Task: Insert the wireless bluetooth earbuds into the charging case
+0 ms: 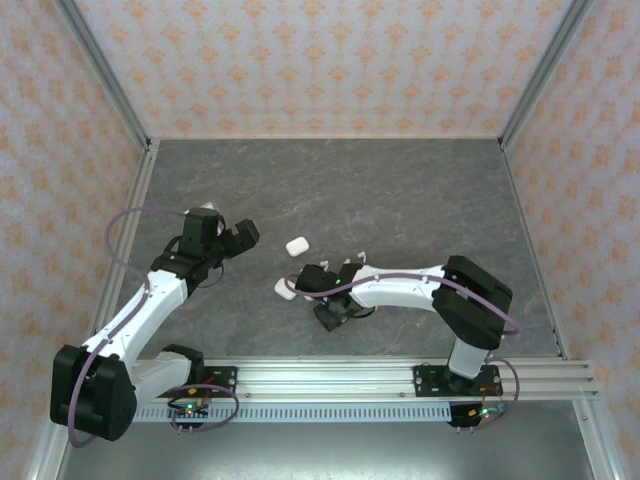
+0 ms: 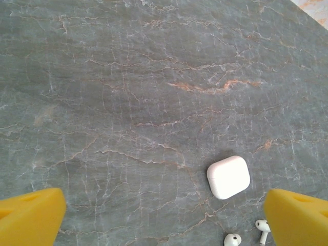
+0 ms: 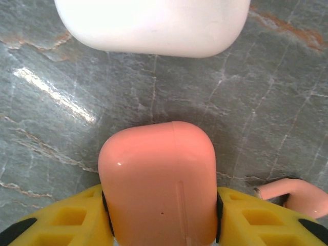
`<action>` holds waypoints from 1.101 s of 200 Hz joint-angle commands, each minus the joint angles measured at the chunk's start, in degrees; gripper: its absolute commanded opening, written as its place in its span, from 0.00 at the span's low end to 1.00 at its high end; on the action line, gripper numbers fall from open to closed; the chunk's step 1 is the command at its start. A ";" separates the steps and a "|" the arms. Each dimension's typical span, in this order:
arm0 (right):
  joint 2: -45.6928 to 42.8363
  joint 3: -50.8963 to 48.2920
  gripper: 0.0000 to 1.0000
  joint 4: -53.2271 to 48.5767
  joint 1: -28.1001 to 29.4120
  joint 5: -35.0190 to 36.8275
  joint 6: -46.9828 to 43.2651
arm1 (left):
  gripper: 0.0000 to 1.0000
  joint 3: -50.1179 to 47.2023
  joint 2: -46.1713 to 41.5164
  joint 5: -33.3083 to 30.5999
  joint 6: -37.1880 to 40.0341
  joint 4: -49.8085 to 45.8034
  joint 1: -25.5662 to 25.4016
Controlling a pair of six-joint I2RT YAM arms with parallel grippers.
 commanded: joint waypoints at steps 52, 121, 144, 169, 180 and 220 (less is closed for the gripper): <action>-14.84 -1.58 0.44 5.84 0.10 13.38 -14.69 | 1.00 7.85 -2.74 10.87 6.31 -6.51 -0.52; -30.65 -5.91 0.44 25.54 -5.55 14.54 -39.78 | 0.95 12.78 -4.58 28.64 7.61 -6.34 -2.18; -33.76 -7.47 0.44 31.50 -6.26 13.85 -47.93 | 0.93 13.79 -4.54 32.69 7.52 -4.98 -4.14; -34.42 -7.28 0.43 33.59 -6.93 13.13 -52.62 | 0.92 14.61 -4.54 35.21 7.43 -2.63 -7.22; -34.56 -7.32 0.43 34.21 -7.18 12.72 -53.94 | 0.92 15.00 -4.41 35.49 7.59 -1.93 -8.65; -34.73 -6.80 0.43 34.59 -7.26 10.58 -55.41 | 0.86 17.14 -1.79 35.87 8.95 -0.40 -14.22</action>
